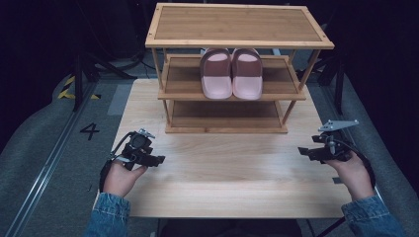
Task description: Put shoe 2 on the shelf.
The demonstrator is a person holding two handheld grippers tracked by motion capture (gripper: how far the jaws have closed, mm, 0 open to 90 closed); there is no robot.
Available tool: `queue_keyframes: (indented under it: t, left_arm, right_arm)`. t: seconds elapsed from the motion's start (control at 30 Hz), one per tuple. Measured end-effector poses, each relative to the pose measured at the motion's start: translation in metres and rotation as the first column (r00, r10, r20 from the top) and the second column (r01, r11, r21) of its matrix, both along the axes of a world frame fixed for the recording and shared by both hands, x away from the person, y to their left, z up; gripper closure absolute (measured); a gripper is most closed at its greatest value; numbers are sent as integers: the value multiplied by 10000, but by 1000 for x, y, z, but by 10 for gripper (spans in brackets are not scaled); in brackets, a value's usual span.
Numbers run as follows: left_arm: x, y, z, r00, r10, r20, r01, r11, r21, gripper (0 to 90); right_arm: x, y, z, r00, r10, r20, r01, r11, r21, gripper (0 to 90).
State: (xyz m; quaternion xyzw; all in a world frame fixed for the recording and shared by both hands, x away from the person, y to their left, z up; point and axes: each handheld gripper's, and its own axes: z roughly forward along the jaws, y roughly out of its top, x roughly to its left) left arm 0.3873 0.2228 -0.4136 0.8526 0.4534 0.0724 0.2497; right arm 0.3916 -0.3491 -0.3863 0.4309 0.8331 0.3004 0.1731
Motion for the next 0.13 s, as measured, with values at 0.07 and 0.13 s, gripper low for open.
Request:
queue_keyframes:
  t: [0.07, 0.13]
  left_arm:
    - [-1, 2, -5, 10000, 36, -22, -37, 10000, -83, 382]
    - [-2, 5, -9, 9999, 144, -88, -146, 9997, -175, 387]
  right_arm:
    - [-1, -6, -18, 9997, -219, -93, 220, 9997, 125, 220]
    - [-1, -9, -33, 9992, -353, -207, 358, 9990, 261, 188]
